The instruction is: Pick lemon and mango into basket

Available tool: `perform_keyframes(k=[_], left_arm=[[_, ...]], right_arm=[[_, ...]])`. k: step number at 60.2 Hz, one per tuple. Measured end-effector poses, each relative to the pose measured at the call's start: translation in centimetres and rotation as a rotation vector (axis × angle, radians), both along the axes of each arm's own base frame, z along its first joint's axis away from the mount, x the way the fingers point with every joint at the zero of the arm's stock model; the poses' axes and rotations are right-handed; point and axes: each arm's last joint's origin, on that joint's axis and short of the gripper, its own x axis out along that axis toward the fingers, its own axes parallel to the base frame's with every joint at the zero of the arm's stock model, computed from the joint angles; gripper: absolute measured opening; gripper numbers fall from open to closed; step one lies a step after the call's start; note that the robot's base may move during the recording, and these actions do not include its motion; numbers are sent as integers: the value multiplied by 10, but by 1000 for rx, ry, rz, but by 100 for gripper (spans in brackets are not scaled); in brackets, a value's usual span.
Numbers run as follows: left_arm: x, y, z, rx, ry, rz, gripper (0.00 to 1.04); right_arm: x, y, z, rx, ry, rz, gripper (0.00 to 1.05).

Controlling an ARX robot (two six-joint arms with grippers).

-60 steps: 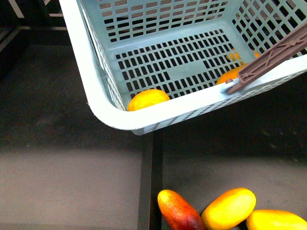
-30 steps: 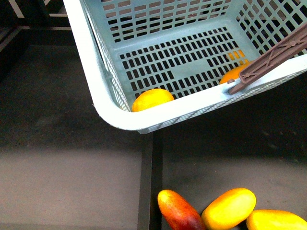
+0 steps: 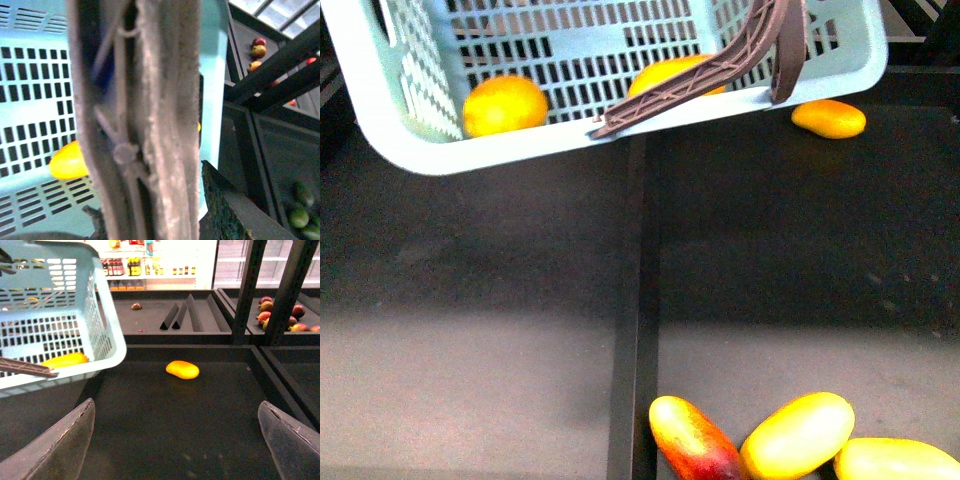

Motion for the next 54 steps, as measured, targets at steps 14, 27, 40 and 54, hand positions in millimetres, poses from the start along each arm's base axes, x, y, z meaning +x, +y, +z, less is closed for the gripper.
perform_keyframes(k=[14, 27, 40, 54], left_arm=[[34, 62, -22, -224, 40, 266, 24], [85, 121, -35, -465, 25, 591, 10], [128, 159, -43, -695, -5, 837, 8], [155, 176, -84, -742, 63, 946, 8]], right_arm=[[0, 0, 0, 0, 0, -1, 96], [0, 0, 0, 0, 0, -1, 96], [0, 0, 0, 0, 0, 0, 96], [0, 0, 0, 0, 0, 0, 96]])
